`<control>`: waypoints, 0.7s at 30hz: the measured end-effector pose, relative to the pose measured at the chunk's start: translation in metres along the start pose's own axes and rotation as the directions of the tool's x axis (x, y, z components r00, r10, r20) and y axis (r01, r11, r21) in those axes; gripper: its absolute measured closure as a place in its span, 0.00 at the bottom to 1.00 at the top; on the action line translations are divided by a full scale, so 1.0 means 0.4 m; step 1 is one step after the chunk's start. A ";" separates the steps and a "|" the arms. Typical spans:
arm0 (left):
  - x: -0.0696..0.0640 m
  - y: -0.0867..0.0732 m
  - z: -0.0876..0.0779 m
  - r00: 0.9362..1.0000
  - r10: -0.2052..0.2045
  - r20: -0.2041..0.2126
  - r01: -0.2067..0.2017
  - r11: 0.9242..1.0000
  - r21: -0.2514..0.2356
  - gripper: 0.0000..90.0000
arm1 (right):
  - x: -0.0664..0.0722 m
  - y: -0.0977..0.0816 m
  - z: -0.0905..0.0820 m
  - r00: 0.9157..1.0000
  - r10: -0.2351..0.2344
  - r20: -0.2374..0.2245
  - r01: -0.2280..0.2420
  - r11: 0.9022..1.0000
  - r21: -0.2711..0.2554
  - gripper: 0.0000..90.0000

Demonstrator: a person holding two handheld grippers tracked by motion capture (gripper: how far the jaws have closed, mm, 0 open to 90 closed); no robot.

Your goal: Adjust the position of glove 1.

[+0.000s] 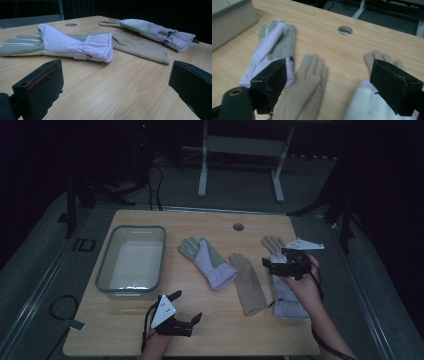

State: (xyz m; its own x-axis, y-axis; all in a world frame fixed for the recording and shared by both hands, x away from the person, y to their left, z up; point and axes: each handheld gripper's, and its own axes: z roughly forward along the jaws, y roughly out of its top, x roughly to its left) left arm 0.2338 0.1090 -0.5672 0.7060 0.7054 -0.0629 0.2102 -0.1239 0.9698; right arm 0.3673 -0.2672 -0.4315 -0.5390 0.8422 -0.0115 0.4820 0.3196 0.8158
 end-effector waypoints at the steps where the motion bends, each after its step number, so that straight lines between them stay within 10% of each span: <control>1: 0.000 0.000 0.000 1.000 -0.001 0.002 0.001 1.000 0.000 0.00 | 0.011 0.008 0.013 1.000 -0.009 -0.019 0.009 1.000 0.003 0.19; 12: 0.002 0.000 0.001 1.000 -0.006 0.015 0.006 1.000 0.001 0.00 | 0.090 0.070 0.160 0.990 -0.111 -0.090 0.119 0.989 0.090 0.47; 21: 0.000 0.001 0.001 1.000 -0.005 0.018 0.005 1.000 0.003 0.00 | 0.126 0.086 0.246 0.977 -0.157 -0.146 0.179 0.972 0.153 0.50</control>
State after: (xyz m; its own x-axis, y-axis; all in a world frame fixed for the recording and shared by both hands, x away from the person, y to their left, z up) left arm 0.2343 0.1086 -0.5672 0.7170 0.6933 -0.0721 0.2160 -0.1226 0.9687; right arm 0.4247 -0.1710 -0.4610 -0.7028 0.7093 -0.0548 0.4776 0.5275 0.7026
